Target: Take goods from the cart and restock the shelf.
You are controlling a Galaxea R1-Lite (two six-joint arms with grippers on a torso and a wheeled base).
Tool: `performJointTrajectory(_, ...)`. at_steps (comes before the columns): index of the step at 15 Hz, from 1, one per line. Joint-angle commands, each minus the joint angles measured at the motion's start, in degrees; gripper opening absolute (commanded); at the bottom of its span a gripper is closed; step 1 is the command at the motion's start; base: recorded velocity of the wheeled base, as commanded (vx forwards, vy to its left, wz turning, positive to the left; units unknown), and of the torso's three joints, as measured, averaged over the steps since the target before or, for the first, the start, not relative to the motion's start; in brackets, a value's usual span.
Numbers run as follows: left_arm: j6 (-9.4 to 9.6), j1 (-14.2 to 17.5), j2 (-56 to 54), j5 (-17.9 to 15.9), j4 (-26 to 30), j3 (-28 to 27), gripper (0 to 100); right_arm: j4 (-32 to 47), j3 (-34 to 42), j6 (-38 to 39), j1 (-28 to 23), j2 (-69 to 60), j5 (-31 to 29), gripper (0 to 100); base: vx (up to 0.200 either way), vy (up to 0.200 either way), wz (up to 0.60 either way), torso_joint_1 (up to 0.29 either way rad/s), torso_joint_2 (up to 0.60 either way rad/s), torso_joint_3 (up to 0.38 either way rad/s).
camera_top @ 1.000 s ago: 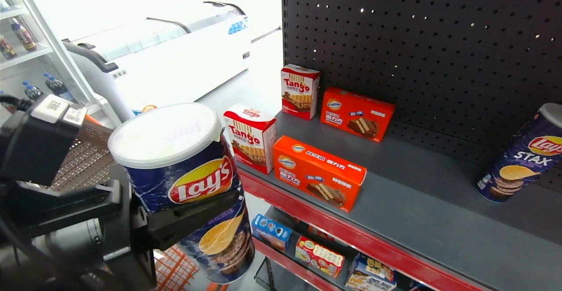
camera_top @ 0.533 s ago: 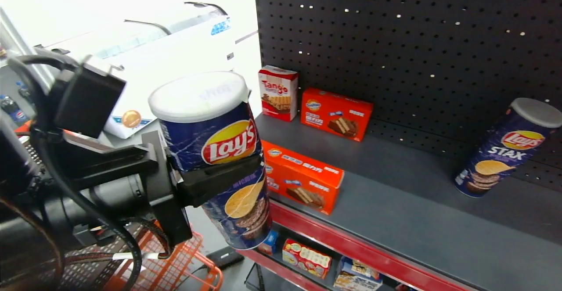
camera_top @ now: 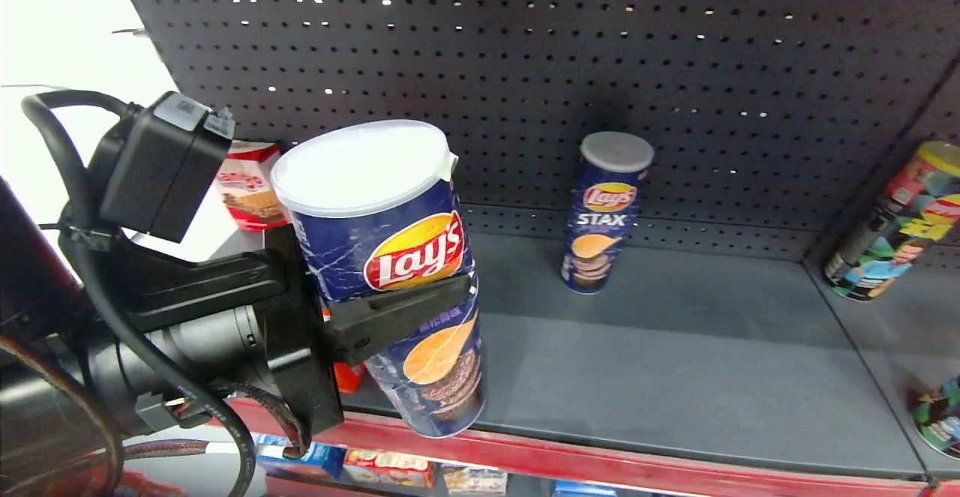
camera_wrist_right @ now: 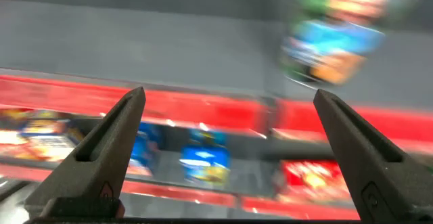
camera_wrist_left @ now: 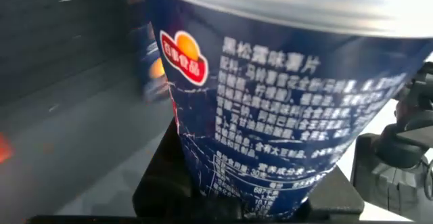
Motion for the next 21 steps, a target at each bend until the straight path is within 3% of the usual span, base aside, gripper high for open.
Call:
performJointTrajectory(1, -0.02, 0.1, 0.1, 0.0, 0.0, 0.2, 0, 0.0, 0.0, 0.0, 0.0, 0.1, 0.0, 100, 0.0, 0.0, 0.0, 0.0, 0.0, 0.0)
performJointTrajectory(11, 0.25, 0.8, 0.7, -0.1, 0.0, 0.3, 0, 0.0, 0.0, -0.1, 0.0, 0.1, 0.0, 100, 0.0, 0.0, 0.0, 0.0, 0.0, 0.0)
performJointTrajectory(14, 1.21, 0.9, 2.5, 0.0, -0.9, 0.6, 0, 0.0, 0.0, -0.1, -0.1, 0.1, 0.0, 100, 0.0, 0.0, 0.0, 0.0, 0.0, 0.0)
performJointTrajectory(19, 0.77, 5.7, 2.2, -0.8, -5.9, 6.7, 0, 0.0, 0.0, -0.2, 0.0, 0.1, 0.1, 100, 0.0, 0.0, 0.0, 0.0, 0.0, 0.0)
performJointTrajectory(21, 0.6, 6.4, 0.0, -0.8, -5.4, 7.5, 0, 0.0, 0.0, -0.3, 0.0, 0.1, 0.1, 100, 0.0, 0.0, 0.0, 0.0, 0.0, 0.0)
